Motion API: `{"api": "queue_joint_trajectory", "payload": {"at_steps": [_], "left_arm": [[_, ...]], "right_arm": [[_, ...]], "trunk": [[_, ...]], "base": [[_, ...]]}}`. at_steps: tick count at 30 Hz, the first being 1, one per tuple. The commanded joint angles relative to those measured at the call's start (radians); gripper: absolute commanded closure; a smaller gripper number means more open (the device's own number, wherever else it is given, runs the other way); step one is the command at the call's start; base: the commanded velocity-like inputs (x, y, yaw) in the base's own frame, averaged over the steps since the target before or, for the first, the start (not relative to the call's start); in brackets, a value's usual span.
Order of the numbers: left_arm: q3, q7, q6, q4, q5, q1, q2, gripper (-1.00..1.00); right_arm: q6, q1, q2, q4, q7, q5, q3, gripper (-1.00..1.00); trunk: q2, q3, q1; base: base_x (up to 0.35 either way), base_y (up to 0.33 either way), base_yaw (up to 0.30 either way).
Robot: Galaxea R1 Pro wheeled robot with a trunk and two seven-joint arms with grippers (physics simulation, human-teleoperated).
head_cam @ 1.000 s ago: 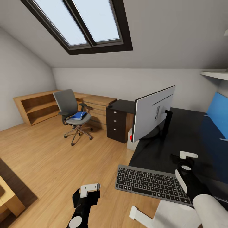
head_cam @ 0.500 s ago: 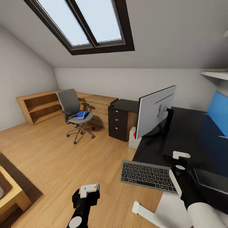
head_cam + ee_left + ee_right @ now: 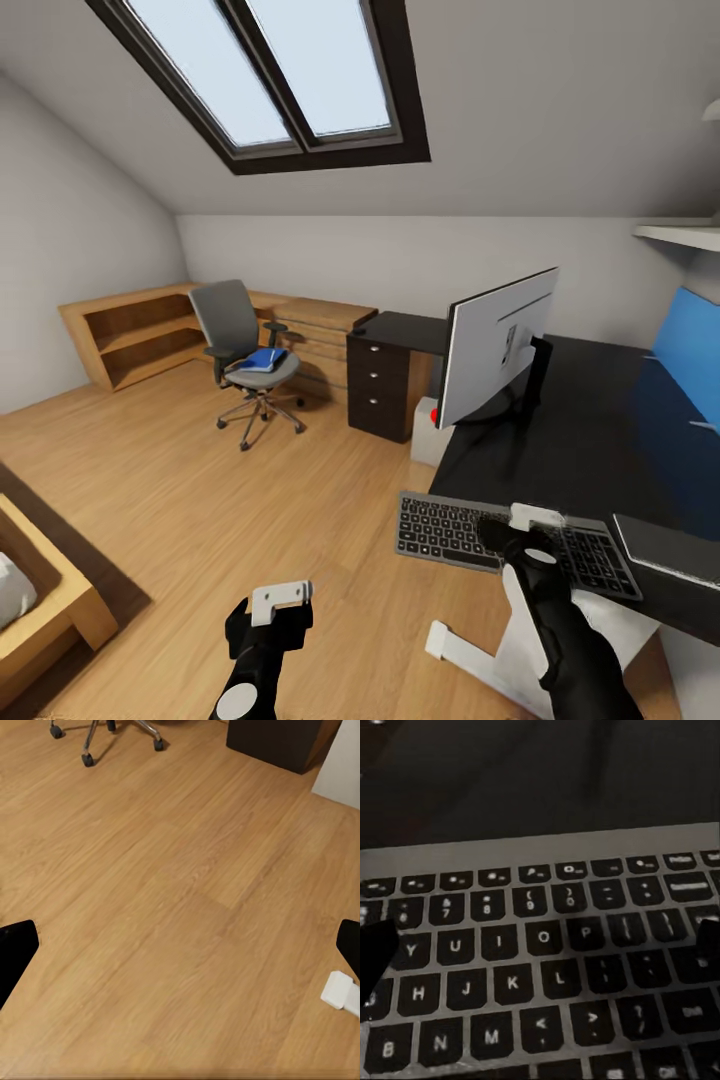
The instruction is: In the bedroom, organize the workspace by keeping the computer under the desk, ensuring the monitor is on the desk, placing the keyboard on the desk next to the monitor, placing the mouse on the desk next to the keyboard, moving the folder from the swivel chair onto the desk next to the mouse, stacking the notebook on top of the folder with the pen on top of the notebook, and positioning the swivel chair next to the desk.
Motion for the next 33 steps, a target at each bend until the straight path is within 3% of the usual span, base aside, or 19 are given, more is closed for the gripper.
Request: {"api": "queue_joint_trajectory", "payload": {"at_steps": [1,12,22,33], "left_arm": [[-0.001,0.007,0.002,-0.001,0.007,-0.001,0.0,-1.0],[0.0,0.008,0.002,-0.001,0.006,-0.001,0.0,-1.0],[-0.001,0.008,0.001,-0.001,0.006,-0.001,0.0,-1.0],[-0.001,0.007,0.001,-0.001,0.005,-0.001,0.0,-1.0]], "right_arm": [[0.007,0.001,0.009,0.006,-0.004,-0.006,0.004,-1.0],[0.014,0.005,0.033,0.063,-0.003,-0.007,0.081,-1.0],[0.014,0.005,0.041,0.082,-0.003,-0.007,0.091,-1.0],[0.014,0.005,0.042,0.084,-0.003,-0.007,0.092,-1.0]], "trunk": [[-0.001,-0.001,0.0],[-0.001,-0.001,0.0],[-0.001,-0.001,0.0],[-0.001,-0.001,0.0]], "base": [[-0.094,0.074,0.0],[-0.026,0.021,0.0],[-0.008,0.001,0.0],[-0.15,0.029,0.0]]}}
